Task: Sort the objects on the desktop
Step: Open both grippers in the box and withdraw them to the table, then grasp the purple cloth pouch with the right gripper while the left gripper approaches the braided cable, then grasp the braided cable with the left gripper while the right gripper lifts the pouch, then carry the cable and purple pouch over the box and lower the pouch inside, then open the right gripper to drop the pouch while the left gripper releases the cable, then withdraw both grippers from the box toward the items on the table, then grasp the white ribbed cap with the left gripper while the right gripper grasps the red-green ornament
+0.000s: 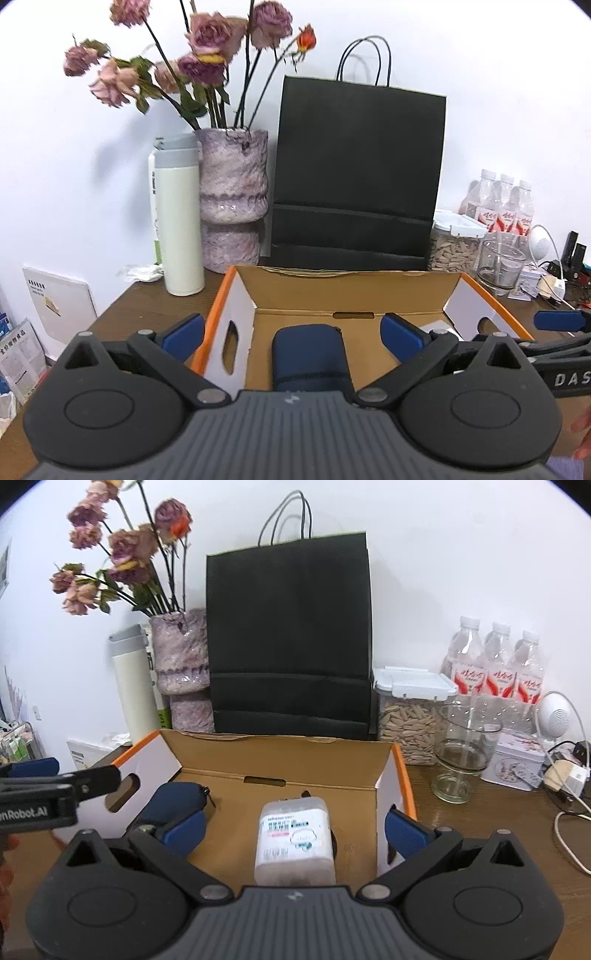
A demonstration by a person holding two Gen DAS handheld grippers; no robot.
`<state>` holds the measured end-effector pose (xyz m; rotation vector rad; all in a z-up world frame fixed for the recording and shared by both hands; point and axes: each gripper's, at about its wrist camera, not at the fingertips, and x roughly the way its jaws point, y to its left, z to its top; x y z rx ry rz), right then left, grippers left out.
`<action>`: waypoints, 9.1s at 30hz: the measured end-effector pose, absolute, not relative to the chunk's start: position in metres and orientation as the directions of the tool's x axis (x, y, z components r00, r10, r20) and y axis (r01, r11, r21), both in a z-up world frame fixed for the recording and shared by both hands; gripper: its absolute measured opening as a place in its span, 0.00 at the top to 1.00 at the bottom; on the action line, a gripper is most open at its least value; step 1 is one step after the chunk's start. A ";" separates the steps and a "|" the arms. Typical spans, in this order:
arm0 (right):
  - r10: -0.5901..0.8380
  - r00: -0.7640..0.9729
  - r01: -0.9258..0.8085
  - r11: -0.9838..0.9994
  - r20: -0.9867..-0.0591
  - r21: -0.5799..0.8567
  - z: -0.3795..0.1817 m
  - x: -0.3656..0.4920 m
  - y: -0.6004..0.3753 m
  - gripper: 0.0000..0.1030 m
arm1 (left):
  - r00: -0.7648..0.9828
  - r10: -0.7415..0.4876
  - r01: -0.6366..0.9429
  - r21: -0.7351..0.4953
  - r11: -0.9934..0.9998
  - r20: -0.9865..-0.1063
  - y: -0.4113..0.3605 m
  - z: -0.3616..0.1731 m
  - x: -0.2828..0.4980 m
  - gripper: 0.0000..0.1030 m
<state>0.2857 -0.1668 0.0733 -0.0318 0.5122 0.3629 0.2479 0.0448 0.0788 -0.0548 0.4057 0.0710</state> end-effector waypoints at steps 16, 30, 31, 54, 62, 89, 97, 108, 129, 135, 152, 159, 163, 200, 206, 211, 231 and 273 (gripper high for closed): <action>0.256 0.820 -0.315 0.949 -0.512 -0.030 0.046 0.191 -0.207 0.00 | 0.900 0.057 -0.058 0.011 0.998 -0.432 0.062 0.055 0.157 0.00; 0.233 0.767 -0.308 0.951 -0.599 -0.025 0.012 0.144 -0.225 0.00 | 0.862 0.030 -0.015 0.033 0.999 -0.507 0.064 0.024 0.119 0.00; 0.232 0.758 -0.313 0.949 -0.609 -0.027 0.009 0.143 -0.224 0.00 | 0.860 0.024 -0.009 0.032 0.999 -0.510 0.064 0.023 0.119 0.00; 0.278 0.732 -0.334 0.942 -0.622 0.028 -0.005 0.141 -0.225 0.30 | 0.839 0.005 0.004 0.016 1.000 -0.545 0.058 0.010 0.121 0.00; 0.331 0.734 -0.363 0.929 -0.592 0.070 -0.001 0.139 -0.228 0.93 | 0.824 -0.017 0.043 0.033 0.999 -0.566 0.050 0.007 0.129 0.00; 0.291 0.751 -0.284 0.953 -0.593 0.108 -0.002 0.151 -0.252 0.92 | 0.742 -0.050 0.139 0.080 0.987 -0.668 0.031 -0.002 0.183 0.00; 0.292 0.750 -0.286 0.952 -0.593 0.107 -0.002 0.151 -0.251 0.92 | 0.735 -0.053 0.088 0.017 0.996 -0.676 0.044 -0.004 0.192 0.00; 0.297 0.749 -0.296 0.950 -0.592 0.102 -0.002 0.149 -0.247 0.92 | 0.757 -0.062 0.103 0.025 0.994 -0.651 0.039 -0.003 0.183 0.11; 0.349 0.791 -0.338 0.934 -0.503 0.116 0.018 0.134 -0.248 0.94 | 0.873 -0.061 0.075 0.009 0.997 -0.484 0.034 0.039 0.138 0.12; 0.378 0.821 -0.356 0.925 -0.428 0.134 0.048 0.132 -0.252 0.94 | 0.903 -0.073 0.085 0.010 0.996 -0.424 0.033 0.064 0.131 0.12; 0.444 0.856 -0.397 0.892 -0.265 0.215 0.110 0.226 -0.206 0.94 | 0.954 -0.071 0.074 -0.001 0.997 -0.291 0.019 0.111 0.186 0.12; 0.487 0.812 -0.416 0.870 -0.323 0.264 0.084 0.282 -0.175 0.94 | 0.943 -0.038 0.030 -0.030 0.999 -0.330 0.025 0.094 0.233 0.12; 0.490 0.787 -0.441 0.872 -0.375 0.214 0.065 0.304 -0.154 0.94 | 0.934 -0.018 0.009 -0.026 1.000 -0.357 0.032 0.084 0.261 0.12; 0.405 0.752 -0.406 0.906 -0.520 0.120 0.042 0.317 -0.143 0.62 | 0.875 0.015 0.009 0.047 0.999 -0.484 0.031 0.038 0.297 0.02; 0.362 0.783 -0.357 0.928 -0.507 0.111 0.049 0.318 -0.152 0.19 | 0.909 0.086 -0.059 0.080 0.995 -0.407 0.032 0.045 0.290 0.00; 0.351 0.789 -0.352 0.931 -0.505 0.096 0.050 0.318 -0.153 0.00 | 0.911 0.090 -0.072 0.060 0.996 -0.402 0.036 0.049 0.290 0.00; 0.311 0.858 -0.317 0.947 -0.409 0.055 0.065 0.270 -0.183 0.00 | 0.947 0.076 -0.063 0.050 0.997 -0.311 0.040 0.060 0.236 0.00; 0.339 0.742 -0.368 0.927 -0.579 0.071 0.008 0.155 -0.201 0.17 | 0.843 -0.045 0.044 -0.015 0.999 -0.536 0.050 0.008 0.160 0.00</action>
